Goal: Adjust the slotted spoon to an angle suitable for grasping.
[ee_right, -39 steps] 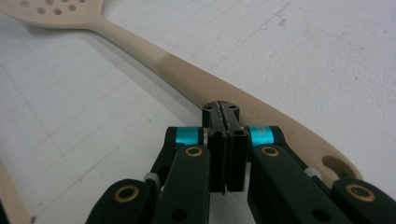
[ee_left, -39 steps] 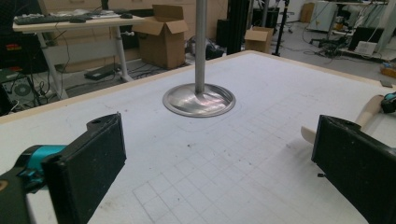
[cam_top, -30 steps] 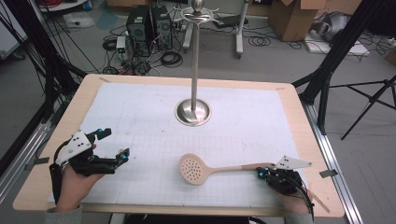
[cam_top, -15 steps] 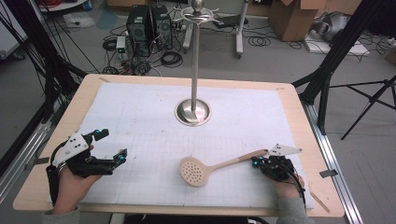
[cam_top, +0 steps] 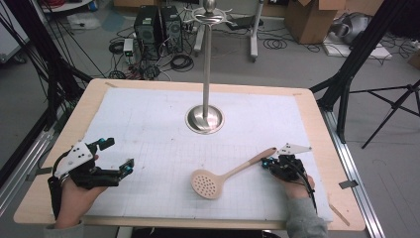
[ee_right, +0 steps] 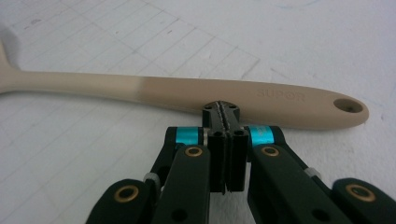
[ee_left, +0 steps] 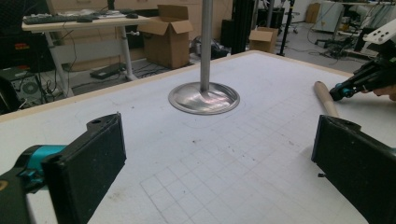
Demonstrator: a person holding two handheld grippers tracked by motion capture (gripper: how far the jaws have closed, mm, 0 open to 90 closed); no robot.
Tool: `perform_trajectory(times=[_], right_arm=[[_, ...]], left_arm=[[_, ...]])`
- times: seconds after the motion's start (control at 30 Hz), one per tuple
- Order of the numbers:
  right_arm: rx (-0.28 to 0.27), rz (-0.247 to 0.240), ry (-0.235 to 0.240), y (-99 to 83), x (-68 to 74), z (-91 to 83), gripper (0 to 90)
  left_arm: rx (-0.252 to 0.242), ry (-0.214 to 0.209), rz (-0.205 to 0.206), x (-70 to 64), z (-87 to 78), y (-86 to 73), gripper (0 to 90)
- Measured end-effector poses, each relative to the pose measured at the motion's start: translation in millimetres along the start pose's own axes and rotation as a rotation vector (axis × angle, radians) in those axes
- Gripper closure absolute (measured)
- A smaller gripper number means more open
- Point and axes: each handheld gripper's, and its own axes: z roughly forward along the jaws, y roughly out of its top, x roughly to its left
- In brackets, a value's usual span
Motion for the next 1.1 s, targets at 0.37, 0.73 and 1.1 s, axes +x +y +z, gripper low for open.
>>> perform_trajectory(times=[0.37, 0.73, 1.1], right_arm=[[0.001, -0.005, -0.001, 20.1, -1.4, 24.3, 90.0], [-0.092, -0.077, 0.123, 37.0, 38.3, 15.8, 90.0], [-0.023, -0.174, 0.243, 45.8, 87.1, 46.1, 90.0]], left_arm=[[-0.002, 0.001, -0.005, 0.7, -1.9, -0.8, 3.3], [0.003, 0.002, -0.007, 1.0, -2.0, -2.2, 3.3], [-0.002, -0.004, -0.008, 2.1, -0.6, -1.9, 3.3]])
